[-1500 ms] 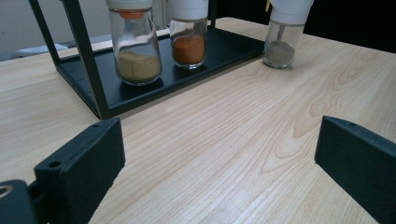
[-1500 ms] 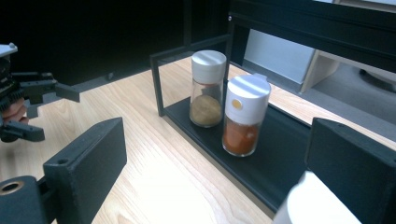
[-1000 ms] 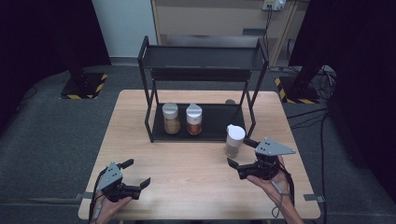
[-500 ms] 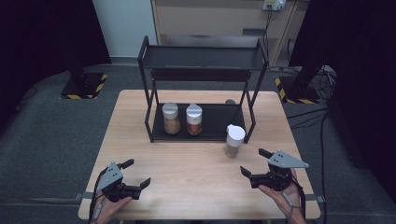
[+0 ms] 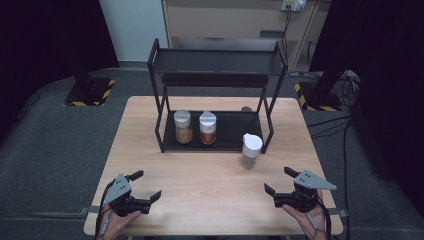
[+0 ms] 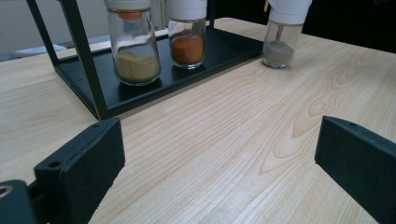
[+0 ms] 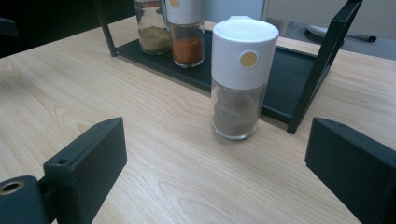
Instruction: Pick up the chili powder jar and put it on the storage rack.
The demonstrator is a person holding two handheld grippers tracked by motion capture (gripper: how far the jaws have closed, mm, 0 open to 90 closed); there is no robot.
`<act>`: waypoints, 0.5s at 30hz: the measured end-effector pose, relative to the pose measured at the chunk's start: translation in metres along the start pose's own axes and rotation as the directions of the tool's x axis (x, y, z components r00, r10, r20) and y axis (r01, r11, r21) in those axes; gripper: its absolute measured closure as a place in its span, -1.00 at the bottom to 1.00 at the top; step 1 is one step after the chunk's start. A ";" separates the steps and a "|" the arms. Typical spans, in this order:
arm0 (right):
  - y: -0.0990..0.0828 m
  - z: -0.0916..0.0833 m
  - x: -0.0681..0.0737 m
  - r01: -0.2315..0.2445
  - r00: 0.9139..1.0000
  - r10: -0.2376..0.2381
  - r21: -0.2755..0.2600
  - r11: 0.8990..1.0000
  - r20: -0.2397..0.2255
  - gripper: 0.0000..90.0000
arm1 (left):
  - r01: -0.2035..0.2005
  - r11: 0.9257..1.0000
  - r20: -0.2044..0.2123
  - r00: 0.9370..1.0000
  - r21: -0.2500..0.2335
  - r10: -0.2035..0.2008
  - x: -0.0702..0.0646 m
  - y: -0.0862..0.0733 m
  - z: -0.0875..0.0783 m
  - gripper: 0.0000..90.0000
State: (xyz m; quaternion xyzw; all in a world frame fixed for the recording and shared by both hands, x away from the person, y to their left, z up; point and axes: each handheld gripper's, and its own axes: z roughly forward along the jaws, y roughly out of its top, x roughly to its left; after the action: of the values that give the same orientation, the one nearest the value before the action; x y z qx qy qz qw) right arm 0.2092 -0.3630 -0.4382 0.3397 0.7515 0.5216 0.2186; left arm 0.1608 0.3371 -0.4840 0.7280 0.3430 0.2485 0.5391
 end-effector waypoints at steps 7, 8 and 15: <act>-0.009 0.000 -0.002 -0.012 1.000 0.012 -0.001 1.000 0.008 -0.87 | -0.003 1.000 -0.002 1.000 -0.005 0.003 0.000 0.000 -0.001 -0.99; -0.009 0.000 -0.002 -0.013 1.000 0.013 0.001 1.000 0.008 -0.87 | -0.004 1.000 -0.002 1.000 -0.006 0.004 0.000 0.000 -0.001 -0.99; -0.015 -0.002 -0.002 0.003 1.000 -0.002 -0.019 1.000 0.024 -0.86 | -0.012 1.000 0.001 1.000 -0.013 0.012 -0.001 0.000 -0.001 -0.99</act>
State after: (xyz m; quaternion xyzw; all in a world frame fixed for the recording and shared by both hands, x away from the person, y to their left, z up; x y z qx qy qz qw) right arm 0.2049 -0.3691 -0.4517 0.3428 0.7442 0.5244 0.2315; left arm 0.1592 0.3373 -0.4840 0.7267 0.3368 0.2532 0.5425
